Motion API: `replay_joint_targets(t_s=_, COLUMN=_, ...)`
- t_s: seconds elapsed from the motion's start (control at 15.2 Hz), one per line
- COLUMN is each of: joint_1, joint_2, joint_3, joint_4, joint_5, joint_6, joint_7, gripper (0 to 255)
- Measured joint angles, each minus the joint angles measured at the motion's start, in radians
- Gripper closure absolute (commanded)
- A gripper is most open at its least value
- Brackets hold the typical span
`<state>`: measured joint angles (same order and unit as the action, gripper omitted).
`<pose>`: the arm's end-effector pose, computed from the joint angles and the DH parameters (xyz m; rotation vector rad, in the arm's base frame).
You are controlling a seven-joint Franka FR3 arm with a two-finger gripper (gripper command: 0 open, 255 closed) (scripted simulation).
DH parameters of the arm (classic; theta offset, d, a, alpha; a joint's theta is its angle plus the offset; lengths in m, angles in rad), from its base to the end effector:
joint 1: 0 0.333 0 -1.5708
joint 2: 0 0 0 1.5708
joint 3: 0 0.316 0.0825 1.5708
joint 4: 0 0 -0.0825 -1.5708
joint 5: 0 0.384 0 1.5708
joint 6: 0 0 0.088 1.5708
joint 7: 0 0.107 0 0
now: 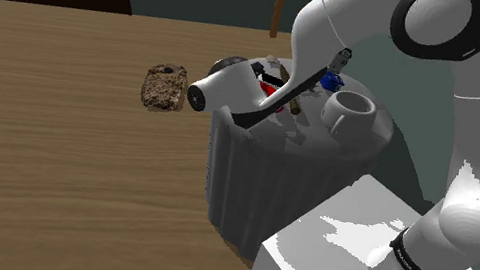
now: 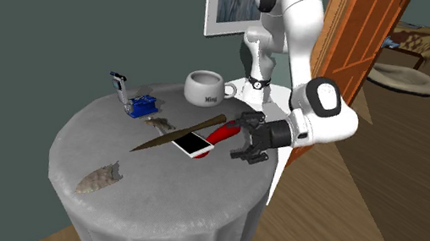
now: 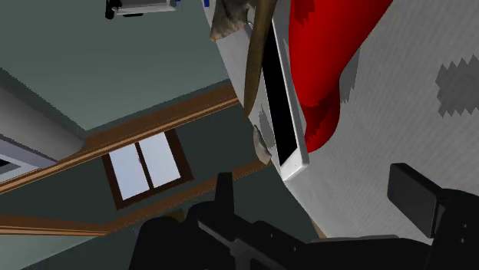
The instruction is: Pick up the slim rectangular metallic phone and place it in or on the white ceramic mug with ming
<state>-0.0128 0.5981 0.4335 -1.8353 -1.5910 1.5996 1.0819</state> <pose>0.6143 0.1340 0.2465 1.8385 0.1069 0.4654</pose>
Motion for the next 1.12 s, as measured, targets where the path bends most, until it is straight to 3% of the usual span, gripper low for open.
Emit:
replay_joint_targets(t_s=0.53, joint_1=-0.018, joint_2=0.039, joint_3=-0.021, joint_4=0.052, joint_5=-0.077, joint_6=0.036, joint_7=-0.003, gripper=0)
replay_joint_targets(t_s=0.92, joint_1=-0.029, joint_2=0.043, joint_3=-0.017, joint_4=0.055, joint_5=-0.089, joint_6=0.041, joint_7=-0.001, gripper=0)
replay_joint_targets(t_s=0.99, joint_1=-0.030, joint_2=0.041, joint_3=-0.016, joint_4=0.047, joint_5=-0.100, joint_6=0.039, joint_7=0.004, gripper=255)
replay_joint_targets(t_s=1.12, joint_1=-0.037, joint_2=0.048, joint_3=-0.024, joint_4=0.027, joint_5=-0.086, joint_6=0.031, joint_7=0.012, gripper=255)
